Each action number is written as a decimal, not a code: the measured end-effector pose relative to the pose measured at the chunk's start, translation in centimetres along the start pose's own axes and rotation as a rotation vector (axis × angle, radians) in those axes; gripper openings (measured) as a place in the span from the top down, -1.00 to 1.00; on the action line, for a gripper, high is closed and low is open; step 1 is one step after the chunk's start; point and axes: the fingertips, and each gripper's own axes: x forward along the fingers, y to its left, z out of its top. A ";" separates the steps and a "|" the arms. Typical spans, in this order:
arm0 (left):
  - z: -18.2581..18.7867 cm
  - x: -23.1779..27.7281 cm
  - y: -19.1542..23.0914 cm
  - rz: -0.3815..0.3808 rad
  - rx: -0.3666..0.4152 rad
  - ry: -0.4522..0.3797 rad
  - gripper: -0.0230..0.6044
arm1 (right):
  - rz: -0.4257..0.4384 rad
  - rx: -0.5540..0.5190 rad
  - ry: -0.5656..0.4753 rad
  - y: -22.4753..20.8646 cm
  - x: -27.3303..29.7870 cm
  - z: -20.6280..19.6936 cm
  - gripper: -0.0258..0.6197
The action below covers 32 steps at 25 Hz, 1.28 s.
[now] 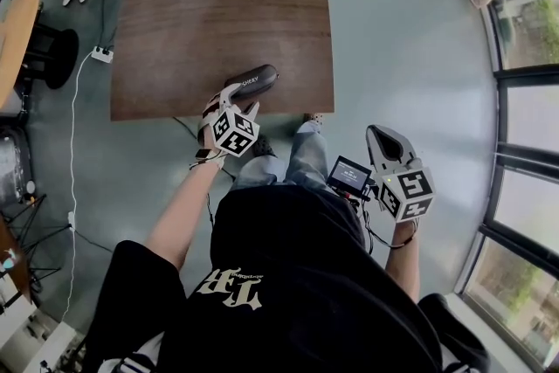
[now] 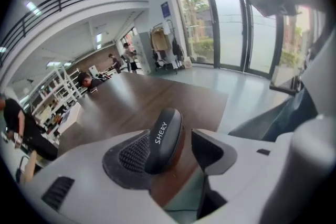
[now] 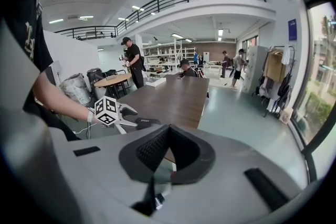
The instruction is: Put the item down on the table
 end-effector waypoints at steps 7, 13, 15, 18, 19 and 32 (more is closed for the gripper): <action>2.3 -5.6 1.0 0.013 -0.319 -0.166 0.29 | -0.017 -0.017 -0.037 -0.5 -0.5 0.8 0.96; 3.4 -11.1 1.9 0.039 -0.473 -0.286 0.86 | 0.015 -0.029 -0.044 0.8 -0.6 1.0 0.96; 4.4 -13.1 2.0 0.031 -0.524 -0.341 0.91 | 0.031 -0.040 -0.050 1.1 -0.7 1.5 0.96; 6.3 -15.6 1.5 -0.005 -0.603 -0.427 0.91 | 0.045 -0.095 -0.056 0.4 -0.4 2.5 0.96; 6.9 -16.2 1.1 -0.018 -0.626 -0.448 0.91 | 0.043 -0.114 -0.054 -0.2 -0.4 2.7 0.96; 12.7 -19.5 -2.5 -0.024 -0.906 -0.563 0.91 | 0.210 -0.155 -0.119 -3.9 0.3 7.5 0.96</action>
